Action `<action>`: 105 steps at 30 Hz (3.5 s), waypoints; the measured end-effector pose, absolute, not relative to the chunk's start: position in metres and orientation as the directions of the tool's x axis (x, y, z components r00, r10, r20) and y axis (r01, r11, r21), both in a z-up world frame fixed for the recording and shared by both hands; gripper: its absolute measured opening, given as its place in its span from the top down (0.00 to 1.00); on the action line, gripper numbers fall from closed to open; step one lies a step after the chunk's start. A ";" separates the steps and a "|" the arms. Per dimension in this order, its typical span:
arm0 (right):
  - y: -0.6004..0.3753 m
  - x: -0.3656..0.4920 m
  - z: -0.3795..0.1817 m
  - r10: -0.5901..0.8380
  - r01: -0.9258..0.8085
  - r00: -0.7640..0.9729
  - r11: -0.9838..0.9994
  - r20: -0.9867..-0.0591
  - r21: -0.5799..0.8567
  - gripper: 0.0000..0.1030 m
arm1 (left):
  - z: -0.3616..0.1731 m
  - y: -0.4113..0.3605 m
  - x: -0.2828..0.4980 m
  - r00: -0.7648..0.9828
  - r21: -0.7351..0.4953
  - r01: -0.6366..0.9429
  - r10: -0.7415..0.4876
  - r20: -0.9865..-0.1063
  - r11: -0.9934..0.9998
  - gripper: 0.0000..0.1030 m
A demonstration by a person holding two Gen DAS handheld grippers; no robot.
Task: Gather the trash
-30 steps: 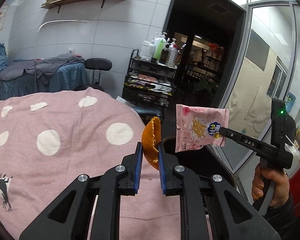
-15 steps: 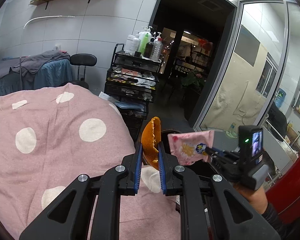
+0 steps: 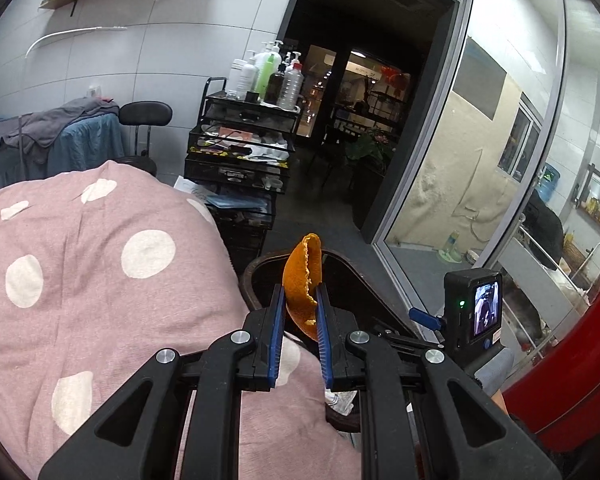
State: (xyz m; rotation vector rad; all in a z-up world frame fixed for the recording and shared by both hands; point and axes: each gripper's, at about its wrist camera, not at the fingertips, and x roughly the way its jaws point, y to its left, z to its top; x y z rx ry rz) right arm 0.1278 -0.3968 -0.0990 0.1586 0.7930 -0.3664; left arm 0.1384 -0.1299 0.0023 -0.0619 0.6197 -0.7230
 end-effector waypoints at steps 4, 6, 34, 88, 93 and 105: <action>-0.401 0.124 -0.086 -0.294 0.412 0.663 0.911 -0.689 0.008 0.24 | 0.005 -0.141 0.139 0.562 -0.261 0.623 -0.654 -0.506 0.738 0.85; -0.405 0.121 -0.080 -0.308 0.428 0.669 0.903 -0.676 0.013 0.21 | 0.005 -0.150 0.140 0.550 -0.260 0.635 -0.662 -0.509 0.727 0.85; -0.456 0.091 -0.033 -0.410 0.563 0.681 0.823 -0.607 0.076 0.14 | -0.044 -0.244 0.162 0.390 -0.191 0.708 -0.602 -0.697 0.679 0.62; -0.238 0.026 0.009 -0.032 0.063 0.964 0.992 -0.264 0.109 0.05 | 0.013 0.000 0.021 0.951 -0.092 0.104 -0.126 -0.282 0.990 0.05; -0.229 0.019 0.010 -0.003 0.035 0.966 0.992 -0.260 0.119 0.05 | 0.013 0.004 0.016 0.955 -0.094 0.088 -0.111 -0.275 0.992 0.05; -0.227 0.014 0.014 0.018 0.016 0.965 0.991 -0.262 0.130 0.05 | 0.016 0.003 0.010 0.959 -0.096 0.086 -0.108 -0.261 0.992 0.05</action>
